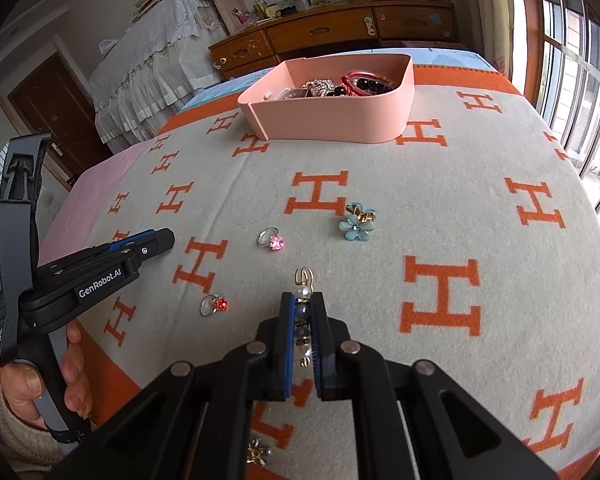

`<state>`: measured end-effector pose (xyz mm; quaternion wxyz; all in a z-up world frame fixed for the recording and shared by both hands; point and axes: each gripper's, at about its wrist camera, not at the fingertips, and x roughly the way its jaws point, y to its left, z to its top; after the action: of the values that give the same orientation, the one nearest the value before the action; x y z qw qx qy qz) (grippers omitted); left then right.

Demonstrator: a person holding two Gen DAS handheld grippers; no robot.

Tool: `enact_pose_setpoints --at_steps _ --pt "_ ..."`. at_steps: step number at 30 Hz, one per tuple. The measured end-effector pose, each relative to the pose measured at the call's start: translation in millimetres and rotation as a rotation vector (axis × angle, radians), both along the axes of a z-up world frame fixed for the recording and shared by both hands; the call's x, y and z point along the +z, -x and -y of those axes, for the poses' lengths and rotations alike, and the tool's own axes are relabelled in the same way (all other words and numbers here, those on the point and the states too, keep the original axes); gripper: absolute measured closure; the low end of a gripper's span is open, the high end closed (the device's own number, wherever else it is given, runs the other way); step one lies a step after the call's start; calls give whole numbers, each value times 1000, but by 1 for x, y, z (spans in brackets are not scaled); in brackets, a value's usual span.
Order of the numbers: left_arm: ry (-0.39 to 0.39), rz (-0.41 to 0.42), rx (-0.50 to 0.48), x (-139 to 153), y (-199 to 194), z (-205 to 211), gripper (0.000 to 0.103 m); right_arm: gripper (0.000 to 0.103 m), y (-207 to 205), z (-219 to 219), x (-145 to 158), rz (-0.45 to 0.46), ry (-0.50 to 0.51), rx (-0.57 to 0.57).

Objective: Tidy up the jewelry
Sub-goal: 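Carry both brooches into the pink box and open both tools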

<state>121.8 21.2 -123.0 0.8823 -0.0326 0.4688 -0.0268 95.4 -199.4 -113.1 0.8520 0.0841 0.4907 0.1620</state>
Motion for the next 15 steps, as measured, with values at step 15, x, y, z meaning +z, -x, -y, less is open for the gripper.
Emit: enact_pose_setpoints --at_steps 15 --pt "82 207 -114 121 -48 29 86 96 -45 5 125 237 -42 -18"
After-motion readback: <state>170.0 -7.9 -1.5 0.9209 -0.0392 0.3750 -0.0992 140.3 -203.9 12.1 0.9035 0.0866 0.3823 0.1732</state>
